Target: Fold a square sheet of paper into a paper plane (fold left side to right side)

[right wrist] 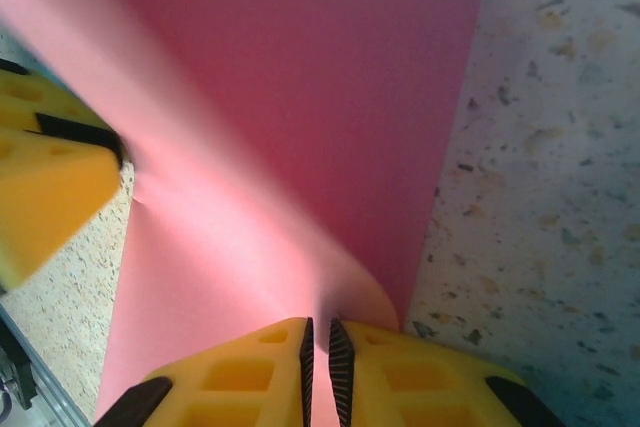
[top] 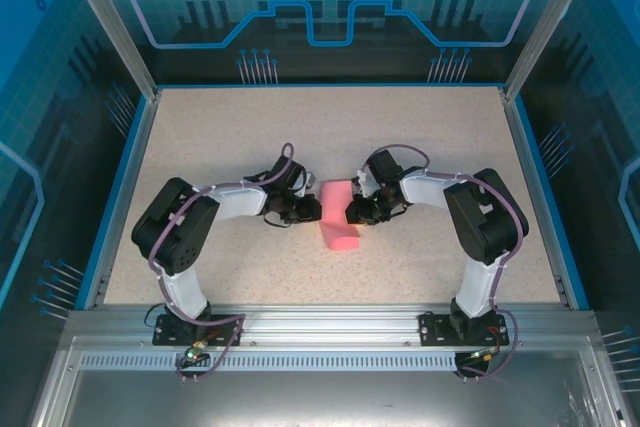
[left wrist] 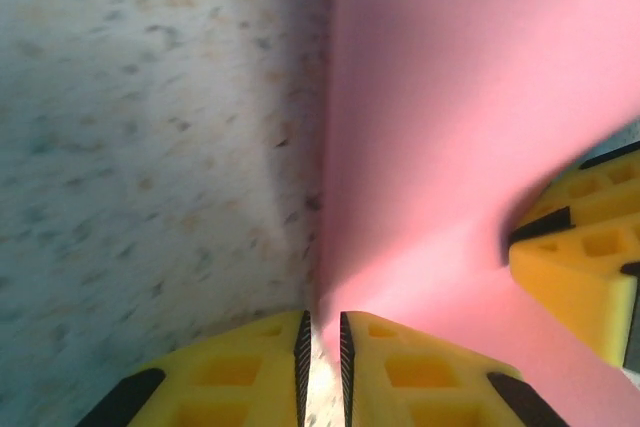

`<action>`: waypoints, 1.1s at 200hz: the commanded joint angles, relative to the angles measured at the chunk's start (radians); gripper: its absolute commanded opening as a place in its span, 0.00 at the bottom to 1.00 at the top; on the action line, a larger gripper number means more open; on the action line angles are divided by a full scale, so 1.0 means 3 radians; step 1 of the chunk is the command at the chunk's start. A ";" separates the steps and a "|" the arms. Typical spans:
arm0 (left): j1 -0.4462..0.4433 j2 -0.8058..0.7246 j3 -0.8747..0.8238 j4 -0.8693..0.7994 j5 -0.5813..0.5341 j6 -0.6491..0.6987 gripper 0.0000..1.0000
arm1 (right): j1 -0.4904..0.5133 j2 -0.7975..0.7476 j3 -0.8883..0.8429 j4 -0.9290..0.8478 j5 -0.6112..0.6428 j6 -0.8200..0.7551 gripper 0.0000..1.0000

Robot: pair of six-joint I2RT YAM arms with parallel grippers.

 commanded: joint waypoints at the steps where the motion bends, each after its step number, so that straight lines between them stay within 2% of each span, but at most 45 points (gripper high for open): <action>1: -0.0006 -0.0244 -0.0082 0.0021 0.0091 0.0027 0.19 | 0.0069 0.0172 -0.0129 -0.0235 0.0270 -0.0020 0.18; 29: -0.0150 -0.0268 -0.0034 0.0279 0.0283 -0.0101 0.20 | 0.0071 0.0166 -0.0129 -0.0213 0.0234 0.0002 0.18; 75: -0.0339 0.0141 0.0166 0.0410 0.0285 -0.0191 0.20 | 0.0074 0.0166 -0.0137 -0.0166 0.0166 0.0023 0.18; 175: -0.0374 0.0322 -0.0034 0.0405 0.0141 -0.0228 0.20 | -0.0063 -0.0157 -0.0044 0.0233 -0.0306 0.0126 0.18; 220: -0.0377 0.0327 -0.0037 0.0392 0.0108 -0.0208 0.21 | -0.0089 0.0022 0.0238 0.0262 -0.0345 0.0142 0.18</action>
